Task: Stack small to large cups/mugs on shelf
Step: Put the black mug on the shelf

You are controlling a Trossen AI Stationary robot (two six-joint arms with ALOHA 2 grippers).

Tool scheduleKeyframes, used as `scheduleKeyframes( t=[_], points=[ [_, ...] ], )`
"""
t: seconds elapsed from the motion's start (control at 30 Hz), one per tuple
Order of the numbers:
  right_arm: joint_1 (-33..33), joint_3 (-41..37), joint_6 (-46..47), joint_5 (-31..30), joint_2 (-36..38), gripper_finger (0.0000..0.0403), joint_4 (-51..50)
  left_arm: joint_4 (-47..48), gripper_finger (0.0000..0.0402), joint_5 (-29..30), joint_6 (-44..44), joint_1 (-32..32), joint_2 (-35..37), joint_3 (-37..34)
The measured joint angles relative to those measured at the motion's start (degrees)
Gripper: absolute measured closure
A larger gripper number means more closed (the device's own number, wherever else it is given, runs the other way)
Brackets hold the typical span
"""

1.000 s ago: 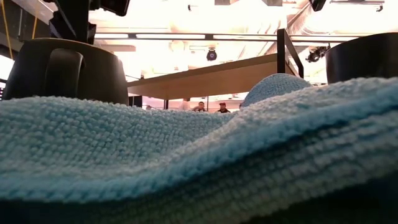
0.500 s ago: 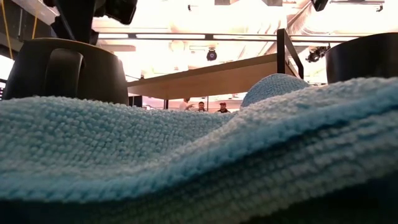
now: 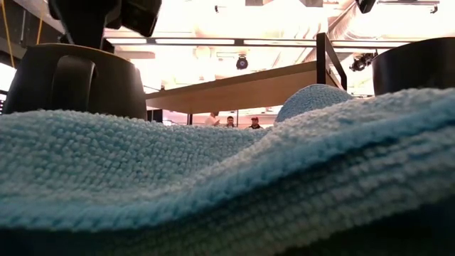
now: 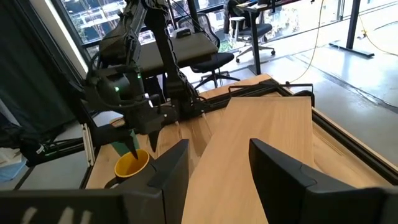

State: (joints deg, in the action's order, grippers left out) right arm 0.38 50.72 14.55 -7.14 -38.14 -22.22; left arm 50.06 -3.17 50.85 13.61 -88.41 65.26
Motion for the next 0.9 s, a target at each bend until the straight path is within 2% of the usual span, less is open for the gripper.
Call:
scheduleKeyframes(
  t=[0.67,0.9],
  points=[
    [0.00,0.00,0.50,0.05,-0.01,0.0245,-0.27,-0.72,0.0191,1.27,-4.59,-0.09,-0.78,-0.05],
    [-0.01,0.00,1.05,0.05,-0.01,0.0245,-0.26,-0.72,0.0224,2.44,-5.52,-0.09,-0.78,-0.05]
  ],
)
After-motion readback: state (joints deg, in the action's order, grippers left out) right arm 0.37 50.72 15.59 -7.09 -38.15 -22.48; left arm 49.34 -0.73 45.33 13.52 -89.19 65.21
